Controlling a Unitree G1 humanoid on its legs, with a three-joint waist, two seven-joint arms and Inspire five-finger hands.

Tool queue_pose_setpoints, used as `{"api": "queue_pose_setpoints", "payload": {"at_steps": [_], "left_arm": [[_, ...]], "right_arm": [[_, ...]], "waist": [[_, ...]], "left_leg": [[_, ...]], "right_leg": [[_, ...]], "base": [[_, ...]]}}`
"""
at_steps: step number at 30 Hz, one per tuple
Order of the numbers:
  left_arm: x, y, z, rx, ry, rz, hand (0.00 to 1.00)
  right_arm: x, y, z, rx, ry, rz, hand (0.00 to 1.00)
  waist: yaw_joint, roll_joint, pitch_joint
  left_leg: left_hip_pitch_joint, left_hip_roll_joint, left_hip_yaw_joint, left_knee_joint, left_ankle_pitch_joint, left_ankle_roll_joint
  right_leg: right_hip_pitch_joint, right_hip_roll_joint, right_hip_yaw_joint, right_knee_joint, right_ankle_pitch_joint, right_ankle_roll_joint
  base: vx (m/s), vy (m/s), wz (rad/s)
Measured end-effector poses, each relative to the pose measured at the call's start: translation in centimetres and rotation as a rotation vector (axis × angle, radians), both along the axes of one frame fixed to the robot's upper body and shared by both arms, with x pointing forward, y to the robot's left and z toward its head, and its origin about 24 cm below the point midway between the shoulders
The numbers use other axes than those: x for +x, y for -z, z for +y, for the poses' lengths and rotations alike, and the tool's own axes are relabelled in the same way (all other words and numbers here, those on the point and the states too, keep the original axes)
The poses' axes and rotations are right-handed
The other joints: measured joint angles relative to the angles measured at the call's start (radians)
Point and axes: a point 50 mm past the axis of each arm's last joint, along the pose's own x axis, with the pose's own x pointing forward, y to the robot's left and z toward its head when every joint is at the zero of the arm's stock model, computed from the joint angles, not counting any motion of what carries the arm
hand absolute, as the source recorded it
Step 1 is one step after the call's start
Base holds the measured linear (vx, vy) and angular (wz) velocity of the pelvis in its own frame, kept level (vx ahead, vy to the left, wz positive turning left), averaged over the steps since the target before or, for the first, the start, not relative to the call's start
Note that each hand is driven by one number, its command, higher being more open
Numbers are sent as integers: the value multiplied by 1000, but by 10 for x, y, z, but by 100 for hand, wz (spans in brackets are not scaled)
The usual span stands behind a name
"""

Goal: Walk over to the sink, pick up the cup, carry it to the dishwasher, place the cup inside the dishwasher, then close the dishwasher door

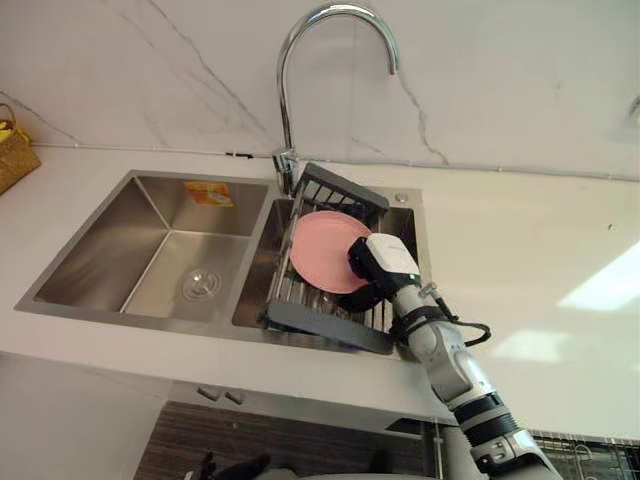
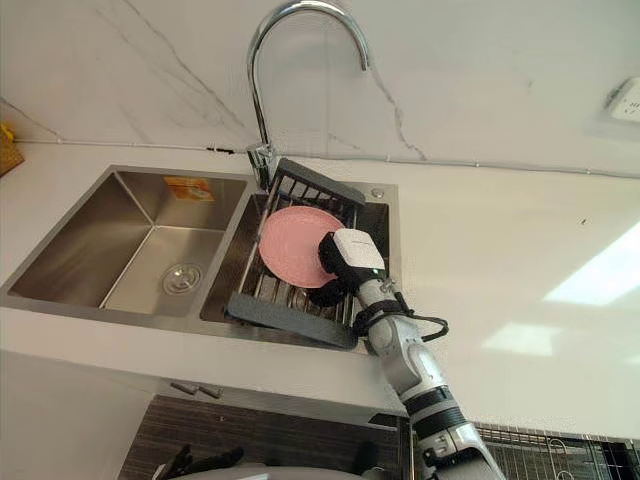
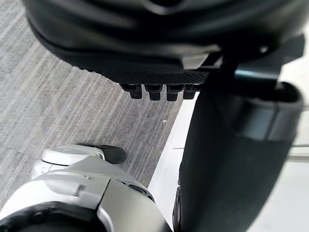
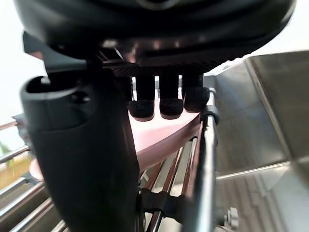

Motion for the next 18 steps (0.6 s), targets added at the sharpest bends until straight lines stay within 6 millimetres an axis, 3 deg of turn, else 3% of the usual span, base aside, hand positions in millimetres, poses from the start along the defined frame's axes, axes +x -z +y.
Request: {"api": "queue_pose_setpoints", "payload": {"at_steps": [7,12,18], "left_arm": [[6,0,0,-9,6,-9,100],[4,1,0,-22,8,4,100],[8,1,1,-24,15,-1,100]], "right_arm": [[14,-17,-9,-204,-96,120,0],[32,-51,-12,-283,-116,56,0],[42,-82,-11,-325,-130,-29,0]], "waist": [[11,-25,-14],[14,-49,-28],[16,-54,-31]], "left_leg": [[0,0,-1,3,0,1],[-7,1,-6,14,-2,4],[-17,5,-14,28,-2,3]], "right_leg": [[1,1,3,0,3,0],[4,0,0,-1,6,-2],[4,1,-7,-1,8,-5]], "base": [[31,36,-1],[-16,15,1],[-14,14,3]]}}
